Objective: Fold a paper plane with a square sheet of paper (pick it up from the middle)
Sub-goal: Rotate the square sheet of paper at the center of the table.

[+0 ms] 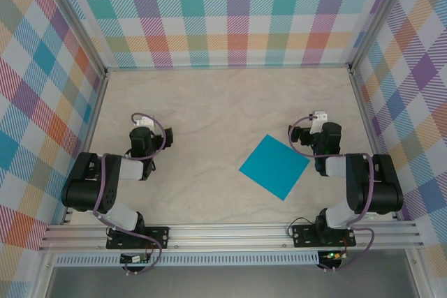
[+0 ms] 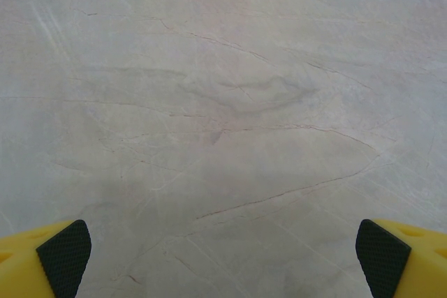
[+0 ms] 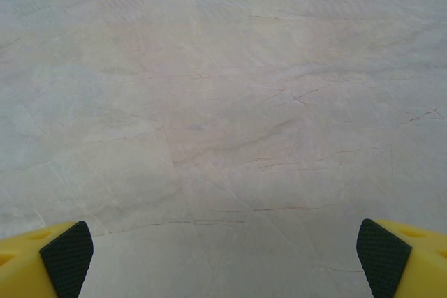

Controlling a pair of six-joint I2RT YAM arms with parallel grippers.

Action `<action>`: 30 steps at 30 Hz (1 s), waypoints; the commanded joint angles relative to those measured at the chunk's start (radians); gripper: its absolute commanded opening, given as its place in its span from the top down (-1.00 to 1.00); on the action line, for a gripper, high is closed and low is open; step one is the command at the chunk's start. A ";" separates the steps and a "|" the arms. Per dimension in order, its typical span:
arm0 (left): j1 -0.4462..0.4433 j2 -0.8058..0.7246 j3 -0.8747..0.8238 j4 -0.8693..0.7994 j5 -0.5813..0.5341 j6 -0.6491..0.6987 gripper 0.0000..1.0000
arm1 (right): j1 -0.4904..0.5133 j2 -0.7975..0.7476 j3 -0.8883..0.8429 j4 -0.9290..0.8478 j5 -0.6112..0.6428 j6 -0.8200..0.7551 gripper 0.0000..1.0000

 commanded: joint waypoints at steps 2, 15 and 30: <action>0.009 -0.002 0.025 0.010 0.017 0.008 -1.00 | -0.002 0.003 0.023 0.007 -0.021 0.009 -0.99; 0.009 -0.002 0.025 0.010 0.017 0.008 -1.00 | 0.000 0.004 0.023 0.008 -0.021 0.010 -0.99; 0.014 -0.006 0.024 0.007 0.079 0.027 -1.00 | 0.001 -0.029 0.037 -0.041 -0.049 -0.009 -0.99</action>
